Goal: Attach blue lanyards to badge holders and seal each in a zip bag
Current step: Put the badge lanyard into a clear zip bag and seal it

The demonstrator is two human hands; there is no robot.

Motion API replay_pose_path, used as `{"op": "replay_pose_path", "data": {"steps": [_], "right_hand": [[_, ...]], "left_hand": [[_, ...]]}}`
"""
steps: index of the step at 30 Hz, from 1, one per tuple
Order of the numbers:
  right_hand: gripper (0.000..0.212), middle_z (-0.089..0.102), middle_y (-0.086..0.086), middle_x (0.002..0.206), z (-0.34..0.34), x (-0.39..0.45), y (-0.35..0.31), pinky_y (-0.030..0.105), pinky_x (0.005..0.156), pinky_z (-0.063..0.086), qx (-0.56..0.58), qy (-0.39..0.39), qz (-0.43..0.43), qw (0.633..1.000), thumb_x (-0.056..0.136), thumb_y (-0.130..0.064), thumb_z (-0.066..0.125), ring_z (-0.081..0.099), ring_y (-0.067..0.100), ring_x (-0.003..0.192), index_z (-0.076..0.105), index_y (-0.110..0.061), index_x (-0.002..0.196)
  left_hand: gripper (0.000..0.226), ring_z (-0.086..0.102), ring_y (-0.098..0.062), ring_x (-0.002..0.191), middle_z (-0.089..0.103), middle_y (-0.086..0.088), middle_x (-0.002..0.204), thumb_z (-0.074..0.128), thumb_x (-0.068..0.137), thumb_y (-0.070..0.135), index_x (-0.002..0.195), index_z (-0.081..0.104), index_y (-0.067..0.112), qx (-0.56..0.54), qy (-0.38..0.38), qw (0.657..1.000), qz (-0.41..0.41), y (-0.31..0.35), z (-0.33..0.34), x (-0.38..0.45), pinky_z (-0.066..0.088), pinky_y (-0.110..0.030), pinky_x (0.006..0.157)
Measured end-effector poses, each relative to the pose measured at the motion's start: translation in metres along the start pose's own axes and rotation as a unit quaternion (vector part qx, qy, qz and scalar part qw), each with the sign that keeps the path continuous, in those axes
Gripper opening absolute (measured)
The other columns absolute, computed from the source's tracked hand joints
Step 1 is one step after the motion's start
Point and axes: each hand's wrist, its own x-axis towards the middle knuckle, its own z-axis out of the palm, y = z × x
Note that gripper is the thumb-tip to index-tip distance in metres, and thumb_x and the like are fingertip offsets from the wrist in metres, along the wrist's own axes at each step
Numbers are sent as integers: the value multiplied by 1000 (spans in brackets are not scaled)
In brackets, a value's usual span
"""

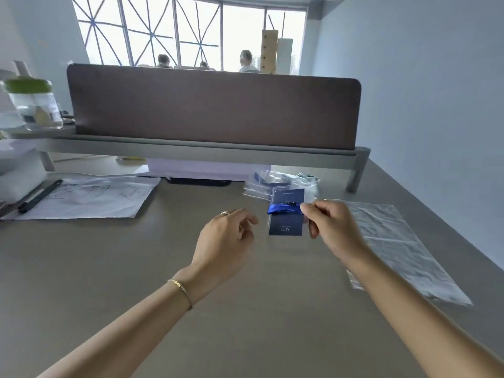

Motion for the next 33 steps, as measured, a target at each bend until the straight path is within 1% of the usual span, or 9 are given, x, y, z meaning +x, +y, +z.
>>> {"op": "replay_pose_path", "data": {"steps": [3, 6, 9, 15, 19, 21, 27, 31, 33], "right_hand": [[42, 52, 9, 48, -39, -21, 7, 15, 50, 34, 2, 51, 18, 999, 98, -20, 58, 44, 12, 46, 59, 5, 64], [41, 51, 4, 45, -78, -42, 17, 24, 56, 38, 11, 104, 48, 993, 98, -21, 58, 46, 17, 48, 60, -4, 60], [41, 50, 3, 44, -112, -67, 28, 33, 63, 40, 25, 152, 82, 985, 98, -19, 58, 46, 16, 47, 59, 5, 65], [36, 48, 6, 48, -158, -113, 47, 32, 60, 37, 83, 255, 158, 950, 96, -15, 60, 43, 15, 42, 57, -7, 61], [31, 50, 5, 48, -175, -133, 56, 32, 61, 41, 110, 291, 192, 931, 96, -12, 57, 41, 14, 40, 59, -5, 66], [24, 53, 6, 51, -180, -140, 59, 28, 54, 42, 128, 308, 210, 919, 95, -10, 57, 43, 18, 46, 62, -2, 73], [24, 63, 7, 64, -183, -152, 61, 32, 56, 41, 168, 312, 252, 901, 94, -7, 59, 59, 23, 60, 64, -12, 71], [23, 64, 6, 60, -182, -151, 56, 28, 51, 40, 168, 258, 270, 912, 92, -6, 58, 61, 20, 53, 64, -10, 71], [23, 62, 8, 61, -180, -150, 52, 26, 49, 38, 164, 223, 283, 918, 91, -6, 58, 60, 19, 50, 64, -9, 69]], "left_hand": [[26, 54, -1, 79, 62, 16, 83, 54, 86, 14, 97, 67, 33, -22, -36, 998, 38, 28, 23, -4, 46, -23, 71], [27, 55, -3, 80, 61, 16, 85, 54, 85, 14, 98, 68, 32, -32, -74, 994, 75, 54, 47, -9, 46, -24, 72], [26, 57, -5, 84, 63, 15, 87, 53, 86, 15, 97, 69, 33, -36, -111, 986, 116, 78, 69, -16, 49, -25, 75], [13, 60, -9, 95, 63, 14, 99, 60, 90, 30, 101, 67, 31, -39, -172, 968, 178, 120, 106, -26, 49, -27, 82], [29, 57, -8, 100, 60, 15, 108, 64, 87, 51, 111, 64, 34, 13, -207, 957, 203, 136, 124, -27, 47, -28, 84], [29, 59, -10, 99, 61, 14, 108, 65, 86, 50, 111, 65, 35, 28, -212, 957, 197, 141, 130, -27, 48, -29, 83], [15, 65, -18, 90, 69, 9, 96, 59, 89, 33, 95, 72, 27, 33, -185, 967, 173, 142, 142, -22, 47, -27, 72], [11, 65, -16, 80, 62, 14, 77, 62, 89, 32, 88, 70, 25, -3, -168, 975, 145, 141, 146, -20, 49, -27, 69], [10, 65, -16, 78, 63, 13, 76, 61, 89, 30, 87, 69, 24, -18, -162, 976, 142, 140, 147, -22, 52, -29, 70]]}}
